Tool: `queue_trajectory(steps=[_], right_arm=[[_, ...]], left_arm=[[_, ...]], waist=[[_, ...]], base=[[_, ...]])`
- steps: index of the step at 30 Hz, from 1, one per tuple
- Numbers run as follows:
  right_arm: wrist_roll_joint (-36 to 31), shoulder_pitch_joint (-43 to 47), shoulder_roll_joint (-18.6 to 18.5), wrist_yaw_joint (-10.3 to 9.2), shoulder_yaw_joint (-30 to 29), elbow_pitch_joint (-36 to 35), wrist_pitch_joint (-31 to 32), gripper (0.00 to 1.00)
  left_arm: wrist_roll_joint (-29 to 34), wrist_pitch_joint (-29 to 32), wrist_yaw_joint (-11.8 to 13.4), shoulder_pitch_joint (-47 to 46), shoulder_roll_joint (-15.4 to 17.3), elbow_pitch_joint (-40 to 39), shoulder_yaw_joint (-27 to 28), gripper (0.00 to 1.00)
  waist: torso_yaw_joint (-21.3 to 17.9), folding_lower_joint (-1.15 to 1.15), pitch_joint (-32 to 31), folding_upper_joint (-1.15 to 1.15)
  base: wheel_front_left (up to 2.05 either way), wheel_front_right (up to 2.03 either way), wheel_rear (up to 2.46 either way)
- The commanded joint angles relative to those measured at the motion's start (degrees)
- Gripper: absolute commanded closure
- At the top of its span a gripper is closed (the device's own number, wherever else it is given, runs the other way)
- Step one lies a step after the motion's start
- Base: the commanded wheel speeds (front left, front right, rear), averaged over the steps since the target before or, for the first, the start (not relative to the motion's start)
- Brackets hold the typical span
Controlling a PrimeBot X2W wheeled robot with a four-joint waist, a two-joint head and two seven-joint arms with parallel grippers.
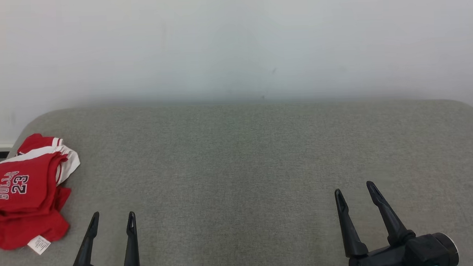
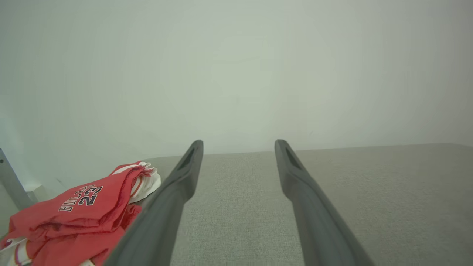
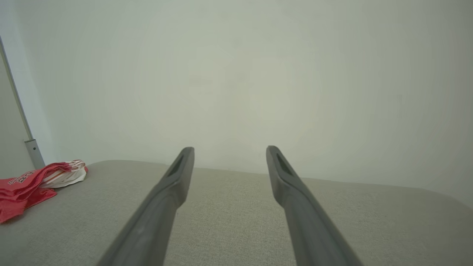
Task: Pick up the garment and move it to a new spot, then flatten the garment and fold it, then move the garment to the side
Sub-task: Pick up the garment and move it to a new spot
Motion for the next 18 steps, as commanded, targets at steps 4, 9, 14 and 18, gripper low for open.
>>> queue_trajectory(steps=[4, 9, 14, 18], right_arm=[[0.2, 0.6, -0.1, -0.12, 0.7, 0.2, 0.0, 0.0], [0.7, 0.4, -0.1, -0.12, 1.9, 0.6, 0.0, 0.0], [1.0, 0.4, -0.1, -0.12, 3.3, 0.7, 0.0, 0.0], [1.3, 0.6, -0.1, -0.12, 4.0, 0.7, 0.0, 0.0]], left_arm=[[0.3, -0.2, 0.1, 0.5, -0.2, 0.0, 0.0, 0.0], [0.5, -0.2, 0.1, 0.6, -0.3, 0.3, 0.2, 0.0], [0.6, -0.2, 0.1, 1.0, -0.4, 0.5, 0.5, 0.0], [1.1, -0.2, 0.1, 1.4, -0.4, 0.6, 0.6, 0.0]], waist=[[4.8, 0.0, 0.5, 0.0], [8.8, 0.0, 0.5, 0.0], [11.6, 0.0, 0.3, 0.0], [14.3, 0.0, -0.1, 0.0]], base=[[0.0, 0.0, 0.0], [0.0, 0.0, 0.0], [0.0, 0.0, 0.0], [0.0, 0.0, 0.0]])
